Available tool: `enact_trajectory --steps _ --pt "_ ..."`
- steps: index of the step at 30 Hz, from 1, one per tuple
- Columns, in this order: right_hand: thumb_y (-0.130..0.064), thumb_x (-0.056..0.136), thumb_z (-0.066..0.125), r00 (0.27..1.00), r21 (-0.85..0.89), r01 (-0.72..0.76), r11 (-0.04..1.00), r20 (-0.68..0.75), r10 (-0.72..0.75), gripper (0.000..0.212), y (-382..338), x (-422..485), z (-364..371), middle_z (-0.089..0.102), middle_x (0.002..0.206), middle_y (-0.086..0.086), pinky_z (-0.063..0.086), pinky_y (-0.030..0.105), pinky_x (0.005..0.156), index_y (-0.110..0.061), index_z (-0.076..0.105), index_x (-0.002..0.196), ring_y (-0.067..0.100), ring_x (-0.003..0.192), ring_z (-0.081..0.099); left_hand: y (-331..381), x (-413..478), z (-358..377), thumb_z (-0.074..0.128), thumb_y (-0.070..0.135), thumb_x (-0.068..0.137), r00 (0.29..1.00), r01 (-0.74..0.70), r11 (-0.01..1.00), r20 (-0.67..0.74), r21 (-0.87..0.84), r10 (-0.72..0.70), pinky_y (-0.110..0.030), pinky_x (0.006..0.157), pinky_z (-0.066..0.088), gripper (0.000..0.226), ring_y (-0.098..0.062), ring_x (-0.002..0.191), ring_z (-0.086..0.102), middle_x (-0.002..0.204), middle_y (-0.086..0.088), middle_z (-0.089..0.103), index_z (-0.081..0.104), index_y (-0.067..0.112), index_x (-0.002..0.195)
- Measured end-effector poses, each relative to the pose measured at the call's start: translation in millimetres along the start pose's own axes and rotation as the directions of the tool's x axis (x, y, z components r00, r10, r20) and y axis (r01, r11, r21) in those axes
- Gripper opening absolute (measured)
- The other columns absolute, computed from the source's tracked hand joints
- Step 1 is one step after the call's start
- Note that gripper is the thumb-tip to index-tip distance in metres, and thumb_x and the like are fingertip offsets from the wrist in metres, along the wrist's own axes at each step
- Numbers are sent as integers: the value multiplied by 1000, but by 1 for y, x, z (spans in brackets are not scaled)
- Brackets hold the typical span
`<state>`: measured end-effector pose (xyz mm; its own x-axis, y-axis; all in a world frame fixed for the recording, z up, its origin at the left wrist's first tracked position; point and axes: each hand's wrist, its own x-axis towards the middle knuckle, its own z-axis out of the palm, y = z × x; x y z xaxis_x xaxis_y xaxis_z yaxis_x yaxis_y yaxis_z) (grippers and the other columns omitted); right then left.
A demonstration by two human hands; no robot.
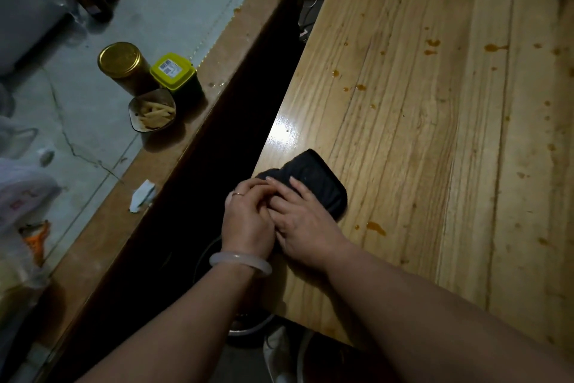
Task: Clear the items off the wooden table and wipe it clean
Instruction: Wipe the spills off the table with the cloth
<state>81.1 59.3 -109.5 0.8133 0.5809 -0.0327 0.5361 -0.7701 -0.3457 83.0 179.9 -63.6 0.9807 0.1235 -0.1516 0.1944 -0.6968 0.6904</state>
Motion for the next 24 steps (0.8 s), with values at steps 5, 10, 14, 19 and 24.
enact_trajectory --steps 5,10,14,19,24 --pt "-31 92 44 999 18 -31 999 29 30 47 -8 -40 -1 43 149 -2 4 46 119 -20 53 136 20 150 6 4 -12 2 45 -2 86 995 -21 999 98 -50 26 -19 86 43 31 -10 96 54 99 6 60 70 15 92" --pt "-38 97 37 995 13 -61 998 79 60 41 -17 -102 0 33 156 -5 11 47 117 -27 56 132 20 150 7 6 -36 14 47 -4 82 965 -1 998 261 -68 19 -18 71 42 31 0 80 55 80 11 59 62 21 72" --pt "-38 98 42 999 36 -53 998 0 53 38 -7 -108 3 35 155 -7 17 47 116 -29 55 133 19 149 14 7 -40 21 46 -11 79 985 -44 996 166 -79 57 -6 70 38 33 0 83 54 81 9 58 62 18 77" --pt "-37 98 40 994 34 -92 995 -61 93 45 20 -85 -1 30 157 -7 18 48 117 -34 43 143 18 148 18 1 -12 26 46 -19 70 994 -105 993 1 52 105 -18 87 42 46 -22 98 58 106 -6 60 65 6 104" --pt "-39 97 34 971 -14 -226 974 -86 224 48 56 -57 -14 33 155 -7 14 46 117 -34 43 144 19 146 25 9 9 35 50 -6 79 984 -140 981 128 131 124 -30 107 34 56 -23 125 43 137 -5 46 50 10 133"
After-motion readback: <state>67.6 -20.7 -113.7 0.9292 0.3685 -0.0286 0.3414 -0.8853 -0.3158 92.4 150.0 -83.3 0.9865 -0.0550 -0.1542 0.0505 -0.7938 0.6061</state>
